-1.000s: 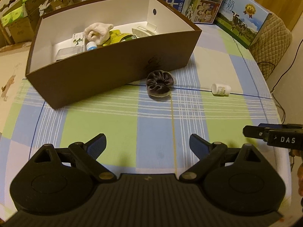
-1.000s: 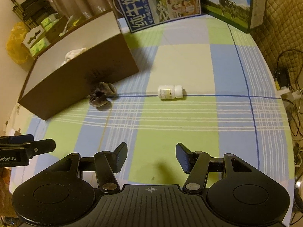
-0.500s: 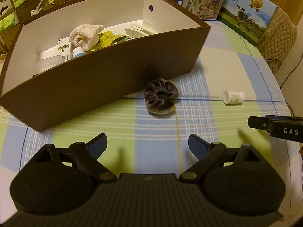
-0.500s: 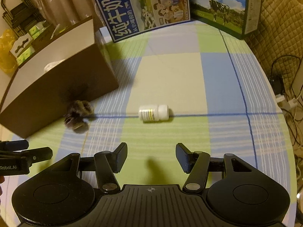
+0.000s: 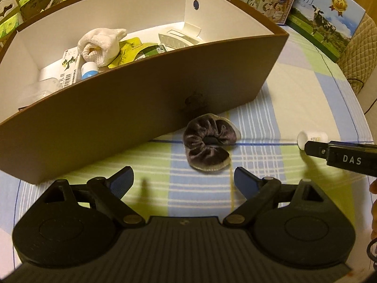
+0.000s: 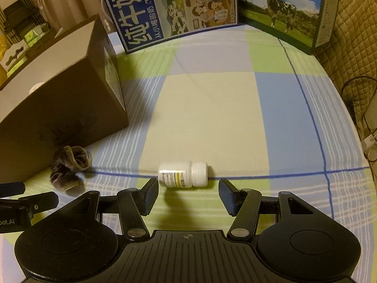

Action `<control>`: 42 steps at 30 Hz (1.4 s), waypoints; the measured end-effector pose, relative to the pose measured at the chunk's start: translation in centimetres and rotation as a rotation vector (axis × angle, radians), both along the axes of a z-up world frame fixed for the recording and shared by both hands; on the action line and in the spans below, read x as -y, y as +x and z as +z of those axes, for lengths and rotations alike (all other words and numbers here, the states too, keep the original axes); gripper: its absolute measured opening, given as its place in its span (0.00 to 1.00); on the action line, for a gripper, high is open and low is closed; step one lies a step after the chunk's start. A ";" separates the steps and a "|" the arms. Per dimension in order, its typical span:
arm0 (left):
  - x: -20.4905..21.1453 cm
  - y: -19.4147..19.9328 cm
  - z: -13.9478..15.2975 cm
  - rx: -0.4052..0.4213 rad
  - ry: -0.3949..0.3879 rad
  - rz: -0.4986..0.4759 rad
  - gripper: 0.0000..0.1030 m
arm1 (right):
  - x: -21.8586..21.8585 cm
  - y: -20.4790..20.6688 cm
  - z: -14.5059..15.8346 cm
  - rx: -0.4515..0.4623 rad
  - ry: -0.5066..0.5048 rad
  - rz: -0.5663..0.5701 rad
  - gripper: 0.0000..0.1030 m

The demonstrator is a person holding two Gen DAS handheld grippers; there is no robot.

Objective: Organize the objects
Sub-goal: 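Grasp dark brown scrunchie with left gripper while right gripper grasps white pill bottle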

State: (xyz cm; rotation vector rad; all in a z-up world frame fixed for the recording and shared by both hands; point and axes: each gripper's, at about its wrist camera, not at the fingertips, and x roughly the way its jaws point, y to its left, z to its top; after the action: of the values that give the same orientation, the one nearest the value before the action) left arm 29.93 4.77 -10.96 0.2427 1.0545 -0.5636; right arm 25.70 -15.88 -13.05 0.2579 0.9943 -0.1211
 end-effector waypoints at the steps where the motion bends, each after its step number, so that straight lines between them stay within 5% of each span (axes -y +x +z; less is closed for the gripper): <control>1: 0.1 0.2 -0.1 -0.001 0.001 0.004 0.88 | 0.0 0.3 -0.2 -0.004 0.000 0.001 0.53; 5: 0.6 0.7 -0.5 -0.001 0.003 0.008 0.87 | -0.2 0.7 -0.6 -0.001 -0.028 0.018 0.43; 16: 2.8 1.5 -1.3 -0.011 -0.009 -0.002 0.82 | 0.3 0.6 -0.6 -0.003 -0.043 0.026 0.43; 25: 4.2 3.1 -2.3 -0.035 -0.010 0.088 0.80 | 0.7 0.5 -0.6 -0.007 -0.044 0.028 0.43; 29: 4.0 2.9 -2.6 -0.021 0.003 0.075 0.67 | 0.6 0.5 -0.7 -0.009 -0.047 0.034 0.43; 34: 3.4 1.9 -2.4 0.017 0.016 0.020 0.38 | 0.1 0.4 -0.6 -0.021 -0.047 0.053 0.43; 42: 1.0 0.7 -2.0 -0.006 0.018 0.009 0.26 | -1.4 -0.8 -0.4 -0.040 -0.025 0.094 0.43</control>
State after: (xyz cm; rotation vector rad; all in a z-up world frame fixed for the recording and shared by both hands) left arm 30.61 3.72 -12.99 0.2520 1.0661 -0.5477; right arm 24.92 -14.52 -13.43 0.1861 1.0423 -0.0538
